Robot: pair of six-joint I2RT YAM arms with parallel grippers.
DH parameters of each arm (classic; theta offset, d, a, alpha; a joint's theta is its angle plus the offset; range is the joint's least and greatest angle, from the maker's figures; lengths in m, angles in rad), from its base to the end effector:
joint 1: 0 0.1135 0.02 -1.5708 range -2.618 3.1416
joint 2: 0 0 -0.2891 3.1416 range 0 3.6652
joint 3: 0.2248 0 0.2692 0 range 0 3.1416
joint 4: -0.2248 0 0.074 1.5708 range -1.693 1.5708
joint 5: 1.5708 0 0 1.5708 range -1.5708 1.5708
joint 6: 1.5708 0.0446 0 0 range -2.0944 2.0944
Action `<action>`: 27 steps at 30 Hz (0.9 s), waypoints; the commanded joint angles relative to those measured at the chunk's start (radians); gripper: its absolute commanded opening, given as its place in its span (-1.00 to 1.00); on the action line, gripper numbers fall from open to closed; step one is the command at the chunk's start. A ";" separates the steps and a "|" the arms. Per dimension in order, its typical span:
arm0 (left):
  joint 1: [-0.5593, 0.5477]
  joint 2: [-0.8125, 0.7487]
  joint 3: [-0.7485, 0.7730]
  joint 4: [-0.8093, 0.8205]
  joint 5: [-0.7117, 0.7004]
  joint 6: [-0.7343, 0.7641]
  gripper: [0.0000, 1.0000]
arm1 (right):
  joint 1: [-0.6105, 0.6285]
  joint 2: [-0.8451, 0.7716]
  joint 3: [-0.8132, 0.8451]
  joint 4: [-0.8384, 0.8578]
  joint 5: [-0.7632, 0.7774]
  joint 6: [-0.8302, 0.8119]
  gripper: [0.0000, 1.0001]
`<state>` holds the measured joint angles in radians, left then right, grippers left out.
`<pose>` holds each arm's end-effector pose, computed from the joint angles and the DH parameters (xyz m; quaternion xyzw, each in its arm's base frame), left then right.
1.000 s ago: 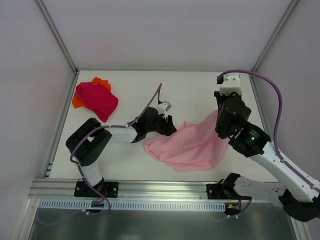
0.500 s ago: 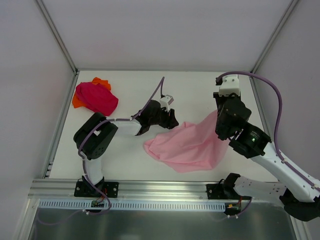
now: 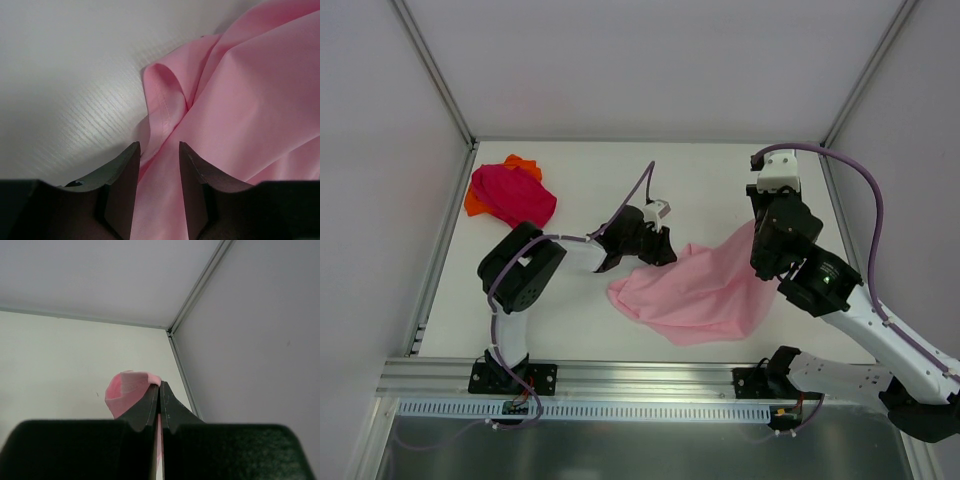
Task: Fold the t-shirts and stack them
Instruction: Flatten out the tshirt
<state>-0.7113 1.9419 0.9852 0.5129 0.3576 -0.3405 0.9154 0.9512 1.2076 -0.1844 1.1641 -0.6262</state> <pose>0.3153 -0.2923 0.1533 0.2467 0.8001 -0.3939 0.3791 0.1435 0.1194 0.4801 -0.1077 0.6886 -0.2825 0.6591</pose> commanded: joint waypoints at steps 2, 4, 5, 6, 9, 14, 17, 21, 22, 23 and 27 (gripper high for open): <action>0.013 0.023 0.036 0.053 0.099 0.020 -0.31 | 0.005 -0.002 0.033 0.060 0.039 -0.035 -0.98; 0.013 0.037 0.049 0.046 0.121 0.020 -0.31 | 0.007 -0.003 0.035 0.063 0.042 -0.040 -0.98; 0.013 0.037 0.049 0.044 0.121 0.020 -0.40 | 0.005 -0.005 0.036 0.063 0.042 -0.040 -0.98; 0.013 0.038 0.049 0.044 0.121 0.020 -0.45 | 0.005 -0.006 0.040 0.063 0.040 -0.038 -0.98; 0.012 0.029 0.055 0.026 0.109 0.023 -1.00 | 0.005 -0.003 0.037 0.059 0.037 -0.033 -0.98; 0.013 -0.082 -0.009 0.019 -0.058 0.020 -1.00 | 0.005 0.041 0.033 0.048 0.032 -0.023 -0.98; 0.012 -0.237 -0.051 -0.002 -0.188 0.028 -1.00 | 0.005 0.078 0.029 0.045 0.013 -0.006 -0.98; 0.013 -0.459 -0.128 0.035 -0.438 0.052 -1.00 | 0.004 0.101 -0.013 0.152 0.012 -0.049 -0.98; 0.012 -0.500 -0.125 0.018 -0.456 0.060 -1.00 | 0.002 0.104 -0.020 0.166 0.016 -0.053 -0.98; 0.012 -0.573 -0.122 -0.013 -0.466 0.084 -1.00 | 0.003 0.106 -0.037 0.178 0.014 -0.055 -0.98; -0.002 -0.763 -0.163 -0.037 -0.519 0.129 -1.00 | 0.004 0.083 -0.066 0.177 -0.013 -0.030 -0.98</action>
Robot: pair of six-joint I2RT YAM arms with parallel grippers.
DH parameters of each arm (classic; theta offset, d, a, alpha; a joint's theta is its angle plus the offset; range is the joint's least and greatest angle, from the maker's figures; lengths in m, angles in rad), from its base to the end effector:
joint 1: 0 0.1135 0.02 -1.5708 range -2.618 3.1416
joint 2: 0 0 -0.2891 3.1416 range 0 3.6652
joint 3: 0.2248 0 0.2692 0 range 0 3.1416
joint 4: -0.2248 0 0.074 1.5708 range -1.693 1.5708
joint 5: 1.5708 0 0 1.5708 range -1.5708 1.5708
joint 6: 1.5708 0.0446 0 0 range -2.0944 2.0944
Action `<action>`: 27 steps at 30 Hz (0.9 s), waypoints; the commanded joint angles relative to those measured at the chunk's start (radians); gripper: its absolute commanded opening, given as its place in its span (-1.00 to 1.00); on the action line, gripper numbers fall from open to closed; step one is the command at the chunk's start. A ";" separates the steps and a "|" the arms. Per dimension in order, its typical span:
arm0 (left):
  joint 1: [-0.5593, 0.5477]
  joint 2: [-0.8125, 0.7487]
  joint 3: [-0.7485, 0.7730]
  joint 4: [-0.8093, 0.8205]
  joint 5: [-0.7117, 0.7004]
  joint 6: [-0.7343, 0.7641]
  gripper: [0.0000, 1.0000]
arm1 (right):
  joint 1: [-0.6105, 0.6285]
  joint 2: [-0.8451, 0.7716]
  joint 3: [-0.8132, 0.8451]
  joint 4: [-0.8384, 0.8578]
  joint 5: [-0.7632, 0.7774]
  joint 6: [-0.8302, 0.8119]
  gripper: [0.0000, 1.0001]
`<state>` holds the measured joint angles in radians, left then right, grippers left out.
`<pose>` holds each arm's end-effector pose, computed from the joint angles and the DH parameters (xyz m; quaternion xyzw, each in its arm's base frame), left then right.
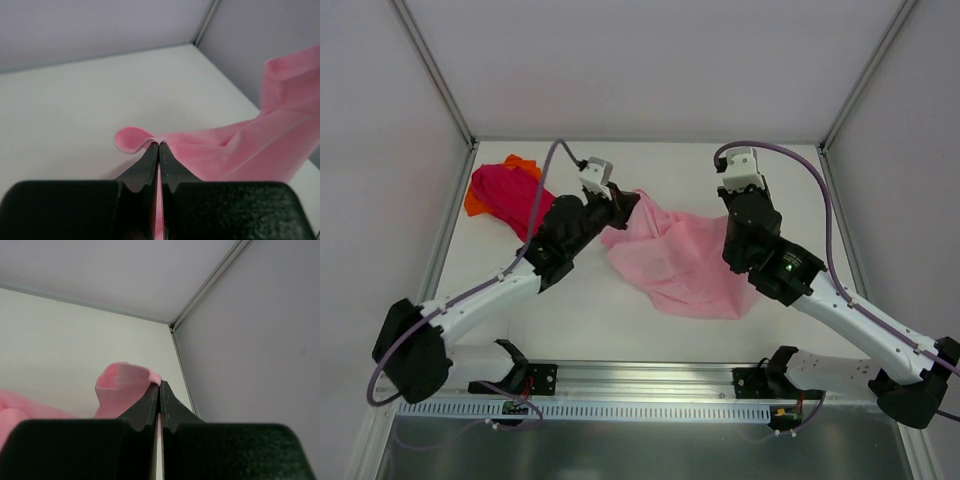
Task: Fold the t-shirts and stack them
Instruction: Flatten out the tshirt
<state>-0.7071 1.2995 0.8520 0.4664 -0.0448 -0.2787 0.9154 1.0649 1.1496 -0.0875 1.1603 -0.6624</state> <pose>0.2473 -0.2087 0.3348 0.1332 0.6876 -0.3238 0.6361 0.1715 0.1559 0.4481 -0.1475 0.6920 -0.3105 0.6348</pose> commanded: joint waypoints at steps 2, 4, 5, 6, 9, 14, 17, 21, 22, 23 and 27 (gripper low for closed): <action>-0.006 -0.192 0.004 -0.044 -0.135 0.097 -1.00 | 0.003 -0.034 -0.008 0.080 -0.016 0.010 -0.98; -0.006 -0.226 0.066 -0.162 -0.165 0.113 -1.00 | 0.004 -0.031 0.021 0.059 -0.010 0.017 -0.98; -0.006 -0.265 0.082 -0.199 -0.181 0.119 -1.00 | 0.005 -0.033 0.030 0.040 -0.010 0.017 -0.98; -0.006 -0.287 0.094 -0.260 -0.181 0.122 -1.00 | 0.005 -0.036 0.035 0.035 -0.002 0.017 -0.98; -0.011 -0.405 0.030 -0.299 -0.219 0.101 -1.00 | 0.004 -0.072 0.018 0.023 -0.008 0.032 -0.98; -0.023 -0.448 0.018 -0.411 -0.167 0.056 -1.00 | 0.004 -0.077 0.033 -0.026 -0.036 0.079 -0.98; -0.029 -0.457 -0.010 -0.422 -0.211 0.050 -1.00 | 0.007 -0.074 0.048 -0.047 -0.042 0.092 -0.98; -0.058 -0.574 -0.117 -0.394 -0.236 0.036 -1.00 | 0.007 -0.112 0.019 -0.028 -0.050 0.093 -0.98; -0.060 -0.647 -0.140 -0.376 -0.247 0.020 -1.00 | 0.007 -0.121 0.012 -0.015 -0.048 0.092 -0.98; -0.060 -0.682 -0.169 -0.379 -0.260 0.009 -1.00 | 0.007 -0.132 0.009 -0.011 -0.027 0.089 -0.98; -0.061 -0.796 -0.191 -0.400 -0.303 -0.017 -1.00 | 0.007 -0.143 -0.004 0.047 0.041 0.069 -0.98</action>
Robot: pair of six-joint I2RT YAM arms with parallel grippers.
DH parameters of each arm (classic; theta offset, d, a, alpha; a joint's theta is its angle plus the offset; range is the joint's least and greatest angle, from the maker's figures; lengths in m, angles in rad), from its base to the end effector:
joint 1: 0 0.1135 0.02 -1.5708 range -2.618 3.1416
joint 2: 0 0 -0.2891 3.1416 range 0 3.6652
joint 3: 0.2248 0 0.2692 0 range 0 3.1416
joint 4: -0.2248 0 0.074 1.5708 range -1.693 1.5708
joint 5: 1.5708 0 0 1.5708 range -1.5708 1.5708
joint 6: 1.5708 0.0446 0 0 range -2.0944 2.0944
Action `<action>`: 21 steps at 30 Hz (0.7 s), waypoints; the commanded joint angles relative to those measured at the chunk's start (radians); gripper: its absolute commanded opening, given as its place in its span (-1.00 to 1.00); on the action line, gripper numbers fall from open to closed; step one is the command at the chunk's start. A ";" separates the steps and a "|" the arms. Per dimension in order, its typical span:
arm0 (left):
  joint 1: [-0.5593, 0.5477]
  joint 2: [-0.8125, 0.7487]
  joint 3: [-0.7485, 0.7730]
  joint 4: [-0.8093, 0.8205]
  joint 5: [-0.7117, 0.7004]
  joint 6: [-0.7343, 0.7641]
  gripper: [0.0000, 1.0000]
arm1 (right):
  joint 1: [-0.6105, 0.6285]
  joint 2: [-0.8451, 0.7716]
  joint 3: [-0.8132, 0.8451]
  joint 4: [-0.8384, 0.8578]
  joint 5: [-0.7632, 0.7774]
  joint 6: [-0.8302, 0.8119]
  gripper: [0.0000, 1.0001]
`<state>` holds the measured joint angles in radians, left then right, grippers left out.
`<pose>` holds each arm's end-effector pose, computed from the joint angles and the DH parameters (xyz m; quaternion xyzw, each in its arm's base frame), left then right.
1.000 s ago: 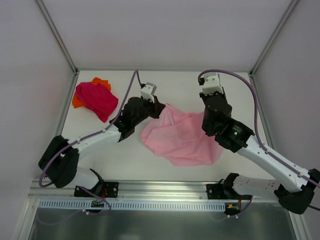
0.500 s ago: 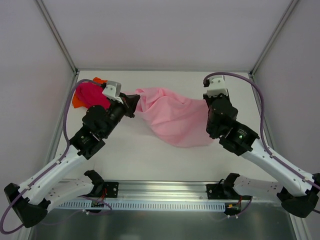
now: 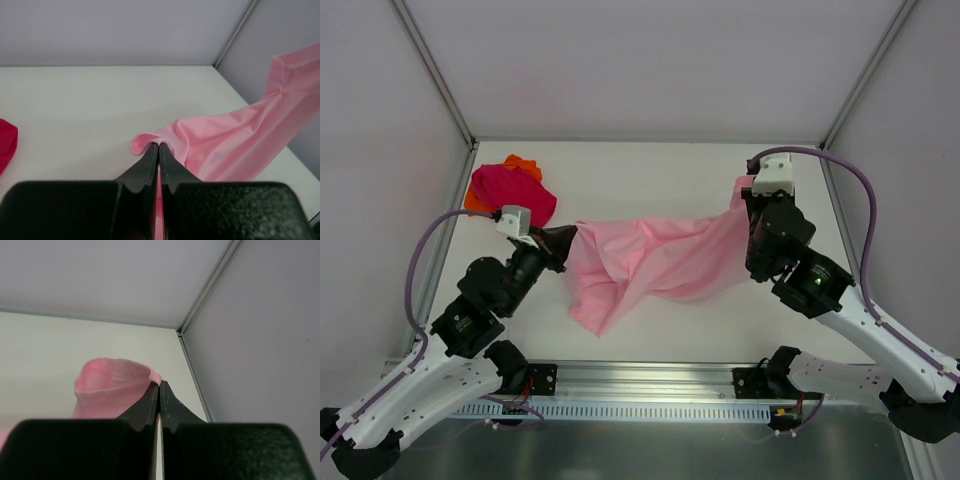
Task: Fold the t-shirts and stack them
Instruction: Flatten out the tshirt
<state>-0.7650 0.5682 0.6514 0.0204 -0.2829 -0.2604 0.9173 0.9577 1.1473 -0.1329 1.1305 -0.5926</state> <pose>0.1161 -0.0942 0.3628 0.0641 0.6680 -0.2785 0.6871 0.1493 0.1286 0.4636 -0.1139 0.6892 -0.2638 0.6652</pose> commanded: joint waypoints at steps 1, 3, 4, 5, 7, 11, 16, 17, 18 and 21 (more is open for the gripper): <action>-0.003 -0.074 0.013 0.036 -0.076 -0.037 -1.00 | 0.005 -0.039 -0.006 0.104 0.087 0.000 -0.98; -0.003 -0.044 0.027 0.020 -0.116 -0.030 -1.00 | 0.005 -0.054 -0.027 0.127 0.091 0.008 -0.98; -0.003 -0.027 0.034 0.012 -0.134 -0.031 -1.00 | 0.005 -0.057 -0.034 0.125 0.069 0.016 -0.98; -0.003 -0.005 0.043 0.003 -0.159 -0.034 -1.00 | 0.005 -0.059 -0.040 0.121 0.057 0.026 -0.98; -0.003 0.050 0.047 0.001 -0.227 -0.049 -1.00 | 0.005 -0.063 -0.040 0.095 0.019 0.046 -0.98; -0.003 0.091 0.033 0.006 -0.340 -0.094 -1.00 | 0.005 -0.051 -0.029 0.079 0.037 0.031 -0.98; -0.003 0.140 0.036 0.026 -0.305 -0.094 -0.28 | 0.005 -0.057 -0.038 0.079 0.032 0.028 -0.98; -0.003 0.163 0.045 0.018 -0.267 -0.094 0.07 | 0.005 -0.056 -0.037 0.076 0.029 0.028 -0.98; -0.003 0.212 0.054 0.003 -0.254 -0.094 0.14 | 0.005 -0.053 -0.034 0.076 0.029 0.028 -0.98; -0.007 0.294 0.057 0.007 -0.176 -0.115 0.23 | 0.005 -0.039 -0.034 0.072 0.029 0.033 -0.98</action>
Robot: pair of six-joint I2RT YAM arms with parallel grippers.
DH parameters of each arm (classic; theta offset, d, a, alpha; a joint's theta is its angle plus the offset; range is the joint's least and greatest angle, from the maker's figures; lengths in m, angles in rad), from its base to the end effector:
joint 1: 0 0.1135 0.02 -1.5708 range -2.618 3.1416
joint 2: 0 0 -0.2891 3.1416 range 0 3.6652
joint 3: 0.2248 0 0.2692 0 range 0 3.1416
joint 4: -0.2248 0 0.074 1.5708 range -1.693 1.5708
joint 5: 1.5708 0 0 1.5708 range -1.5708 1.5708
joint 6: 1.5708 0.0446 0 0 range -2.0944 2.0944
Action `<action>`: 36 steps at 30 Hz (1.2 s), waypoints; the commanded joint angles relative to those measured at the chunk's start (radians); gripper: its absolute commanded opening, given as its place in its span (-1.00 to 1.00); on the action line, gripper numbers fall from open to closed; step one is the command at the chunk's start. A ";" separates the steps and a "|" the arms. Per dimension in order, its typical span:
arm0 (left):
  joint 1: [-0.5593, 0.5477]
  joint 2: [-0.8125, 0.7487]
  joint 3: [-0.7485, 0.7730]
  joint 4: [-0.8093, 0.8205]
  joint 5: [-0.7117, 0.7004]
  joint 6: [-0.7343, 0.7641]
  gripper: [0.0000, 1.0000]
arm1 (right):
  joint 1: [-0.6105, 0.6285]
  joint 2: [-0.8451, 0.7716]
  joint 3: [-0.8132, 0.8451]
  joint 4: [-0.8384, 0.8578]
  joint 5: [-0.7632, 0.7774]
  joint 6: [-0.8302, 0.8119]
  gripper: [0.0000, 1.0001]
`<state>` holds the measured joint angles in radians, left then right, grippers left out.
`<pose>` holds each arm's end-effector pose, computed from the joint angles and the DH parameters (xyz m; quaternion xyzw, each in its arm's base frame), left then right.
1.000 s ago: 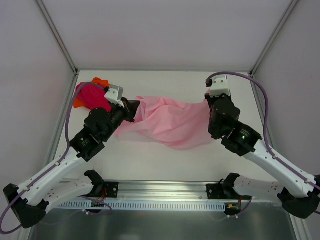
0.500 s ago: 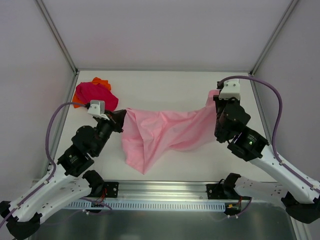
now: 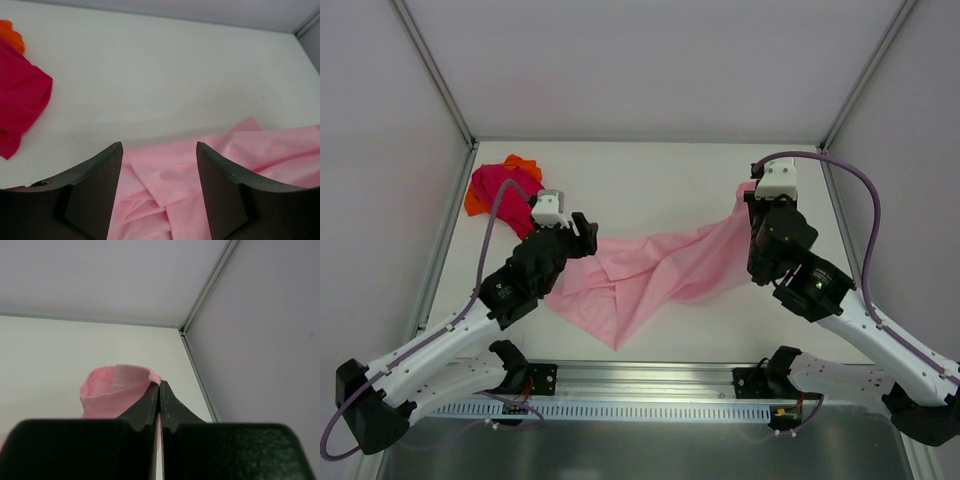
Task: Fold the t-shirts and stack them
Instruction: Flatten out the tshirt
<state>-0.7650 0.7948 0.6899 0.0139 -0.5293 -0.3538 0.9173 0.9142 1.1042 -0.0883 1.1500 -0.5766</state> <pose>0.1576 -0.1201 0.3418 -0.0271 0.7338 -0.1816 0.6541 0.1428 0.1195 0.4603 -0.0860 0.6869 -0.2537 0.6756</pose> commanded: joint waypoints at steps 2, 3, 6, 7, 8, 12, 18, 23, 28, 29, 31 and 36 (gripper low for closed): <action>-0.010 0.083 -0.044 0.052 0.122 -0.068 0.23 | 0.005 0.011 0.009 0.028 0.011 0.015 -0.98; -0.011 0.083 -0.102 0.119 0.146 -0.077 0.22 | 0.005 0.015 0.009 0.028 0.014 0.014 -0.98; -0.011 0.076 -0.229 0.217 0.230 -0.140 0.15 | 0.005 0.028 0.014 0.024 0.014 0.012 -0.98; -0.011 0.076 -0.265 0.315 0.273 -0.158 0.13 | 0.005 0.029 0.014 0.025 0.014 0.012 -0.98; -0.017 0.089 -0.303 0.374 0.314 -0.196 0.11 | 0.005 0.034 0.013 0.027 0.013 0.014 -0.98; -0.083 0.182 -0.407 0.544 0.390 -0.223 0.05 | 0.005 0.052 0.020 0.019 0.014 0.017 -0.98; -0.125 0.352 -0.457 0.782 0.442 -0.220 0.04 | 0.005 0.066 0.025 0.013 0.014 0.021 -0.98; -0.126 0.419 -0.448 0.810 0.404 -0.221 0.04 | 0.005 0.069 0.028 0.002 0.022 0.015 -0.98; -0.128 0.397 -0.443 0.749 0.304 -0.214 0.02 | 0.005 0.064 0.022 0.009 0.028 0.004 -0.98; -0.129 0.394 -0.441 0.733 0.251 -0.215 0.01 | 0.005 0.064 0.020 0.009 0.027 0.003 -0.98; -0.129 0.394 -0.440 0.700 0.200 -0.218 -0.02 | 0.005 0.066 0.020 0.010 0.027 0.001 -0.98; -0.129 0.432 -0.415 0.638 0.072 -0.244 -0.03 | 0.005 0.072 0.020 0.010 0.028 0.000 -0.98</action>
<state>-0.8848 1.2114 0.2436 0.6662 -0.3229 -0.5739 0.9173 0.9886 1.1042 -0.1108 1.1481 -0.5770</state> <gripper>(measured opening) 0.488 0.018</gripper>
